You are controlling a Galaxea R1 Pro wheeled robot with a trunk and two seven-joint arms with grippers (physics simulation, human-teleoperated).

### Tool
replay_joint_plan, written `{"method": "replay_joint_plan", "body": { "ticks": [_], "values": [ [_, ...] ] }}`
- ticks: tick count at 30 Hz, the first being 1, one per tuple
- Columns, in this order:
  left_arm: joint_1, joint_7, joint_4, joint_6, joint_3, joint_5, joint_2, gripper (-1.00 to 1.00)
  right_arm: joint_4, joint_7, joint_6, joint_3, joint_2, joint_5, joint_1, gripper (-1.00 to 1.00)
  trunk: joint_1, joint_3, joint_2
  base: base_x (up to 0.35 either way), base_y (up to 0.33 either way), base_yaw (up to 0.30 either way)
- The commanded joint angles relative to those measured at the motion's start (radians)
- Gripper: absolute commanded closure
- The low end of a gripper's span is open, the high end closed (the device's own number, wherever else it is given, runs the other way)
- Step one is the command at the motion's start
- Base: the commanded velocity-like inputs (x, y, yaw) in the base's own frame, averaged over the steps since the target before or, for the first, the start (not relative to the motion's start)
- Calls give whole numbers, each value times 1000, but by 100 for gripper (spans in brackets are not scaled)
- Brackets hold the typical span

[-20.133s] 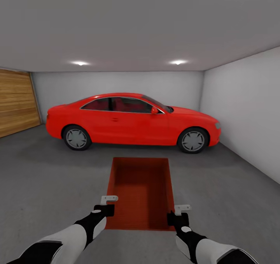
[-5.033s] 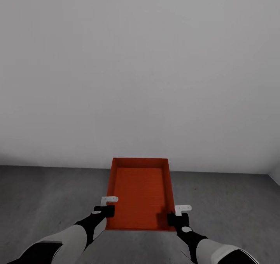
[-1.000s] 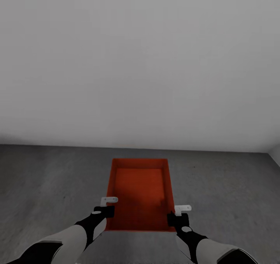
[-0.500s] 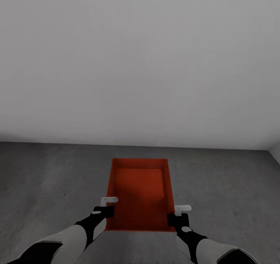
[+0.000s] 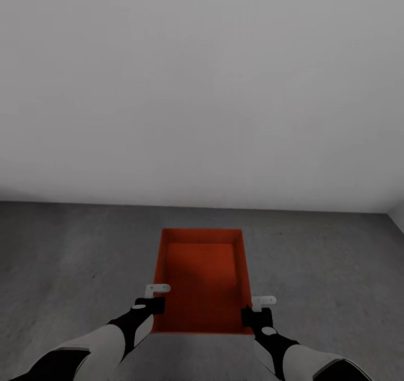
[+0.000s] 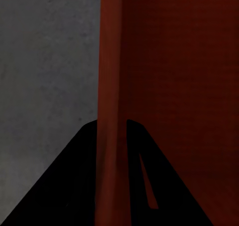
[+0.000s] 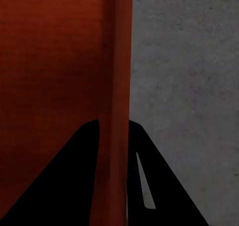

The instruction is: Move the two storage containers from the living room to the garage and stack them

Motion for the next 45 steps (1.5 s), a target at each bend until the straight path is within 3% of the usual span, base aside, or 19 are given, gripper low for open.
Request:
{"method": "replay_joint_plan", "body": {
  "ticks": [1,24,45],
  "values": [
    [0,15,3,-4,44,0,45,100,-2,1,-35,-46,1,13,-1,100,0,-2,-1,0,0,0],
    [0,15,3,-4,44,0,45,100,-2,-8,-36,-46,2,12,-1,100,0,-3,-1,0,0,0],
    [0,15,2,-6,44,0,45,100,-2,-7,-34,-46,2,13,-1,100,0,-34,-1,0,0,0]
  ]
}}
